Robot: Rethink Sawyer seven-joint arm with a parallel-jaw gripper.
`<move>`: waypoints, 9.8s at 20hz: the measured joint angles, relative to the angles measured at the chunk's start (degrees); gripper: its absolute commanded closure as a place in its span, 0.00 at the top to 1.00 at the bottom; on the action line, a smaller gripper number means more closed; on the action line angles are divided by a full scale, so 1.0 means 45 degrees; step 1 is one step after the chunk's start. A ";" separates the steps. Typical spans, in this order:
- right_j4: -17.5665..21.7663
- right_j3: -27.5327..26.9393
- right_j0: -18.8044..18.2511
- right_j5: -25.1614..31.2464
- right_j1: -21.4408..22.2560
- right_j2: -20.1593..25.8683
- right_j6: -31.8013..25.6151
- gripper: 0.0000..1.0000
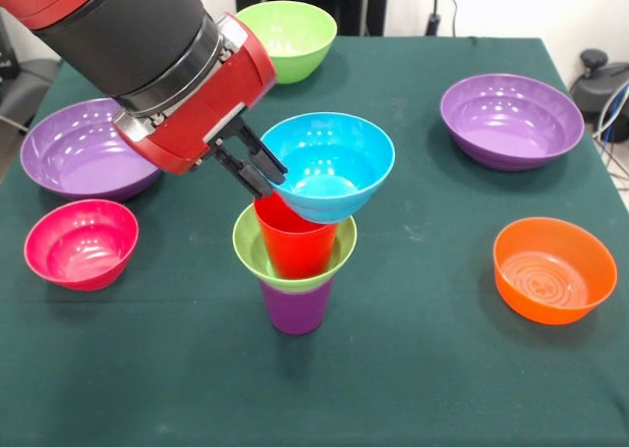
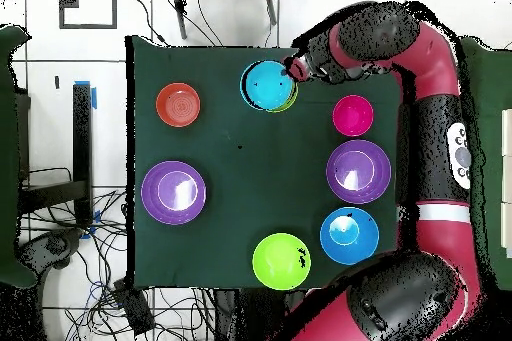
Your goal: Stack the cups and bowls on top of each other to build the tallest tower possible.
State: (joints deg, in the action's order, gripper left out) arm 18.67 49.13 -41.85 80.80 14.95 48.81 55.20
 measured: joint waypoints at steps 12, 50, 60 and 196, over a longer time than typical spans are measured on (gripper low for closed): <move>-0.0001 -0.0151 0.0058 0.0000 -0.0037 -0.0004 0.0000 0.00; -0.0003 -0.0028 -0.0021 -0.0003 0.0048 -0.0691 0.0000 0.00; -0.0024 0.0015 -0.0021 -0.0003 0.0048 -0.0733 0.0000 0.00; 0.2617 -0.6269 0.3287 -0.1075 0.0721 0.2105 0.4906 1.00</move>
State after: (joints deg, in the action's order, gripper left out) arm 30.45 20.92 -27.05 75.96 18.19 58.28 77.27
